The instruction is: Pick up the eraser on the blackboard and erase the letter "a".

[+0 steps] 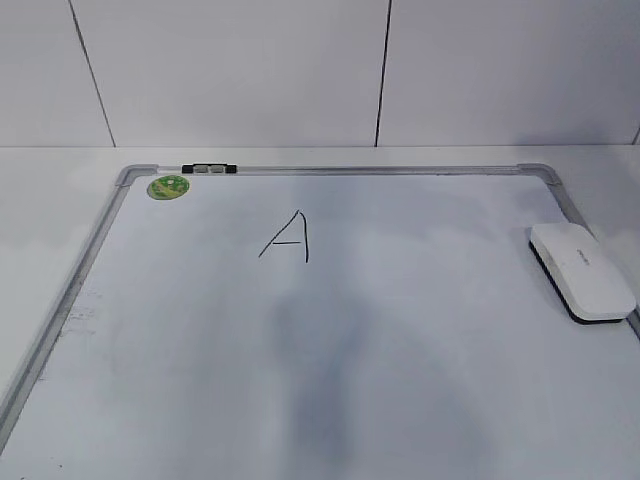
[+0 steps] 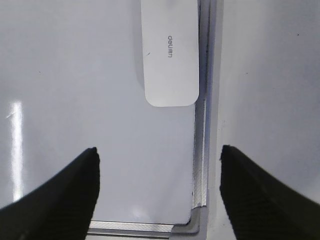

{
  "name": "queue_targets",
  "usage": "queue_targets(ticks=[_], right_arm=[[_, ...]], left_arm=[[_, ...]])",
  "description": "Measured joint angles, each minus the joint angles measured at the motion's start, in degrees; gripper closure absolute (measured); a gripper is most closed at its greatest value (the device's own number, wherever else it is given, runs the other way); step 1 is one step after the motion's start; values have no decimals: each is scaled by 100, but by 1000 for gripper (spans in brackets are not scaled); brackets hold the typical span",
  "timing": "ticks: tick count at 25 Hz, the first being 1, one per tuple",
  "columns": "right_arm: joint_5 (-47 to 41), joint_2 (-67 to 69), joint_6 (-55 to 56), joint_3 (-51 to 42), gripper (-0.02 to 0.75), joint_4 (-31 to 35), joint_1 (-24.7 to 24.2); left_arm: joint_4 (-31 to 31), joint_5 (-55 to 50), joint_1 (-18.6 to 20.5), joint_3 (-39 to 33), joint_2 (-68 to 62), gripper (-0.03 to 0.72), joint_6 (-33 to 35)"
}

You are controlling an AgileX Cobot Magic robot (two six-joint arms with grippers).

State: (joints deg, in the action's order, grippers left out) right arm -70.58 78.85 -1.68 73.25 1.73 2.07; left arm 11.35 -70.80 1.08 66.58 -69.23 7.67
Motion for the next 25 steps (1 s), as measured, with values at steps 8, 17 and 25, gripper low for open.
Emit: queue_targets(ticks=[8, 17, 25], right_arm=[[-51, -735, 0, -23, 145, -8, 0], [-103, -1345, -9, -23, 145, -8, 0], [-115, -1406, -9, -23, 145, -8, 0]], left_arm=[[0, -13, 0, -136, 488, 365, -10], [0, -35, 0, -136, 963, 365, -10], [0, -39, 0, -136, 1009, 365, -10]])
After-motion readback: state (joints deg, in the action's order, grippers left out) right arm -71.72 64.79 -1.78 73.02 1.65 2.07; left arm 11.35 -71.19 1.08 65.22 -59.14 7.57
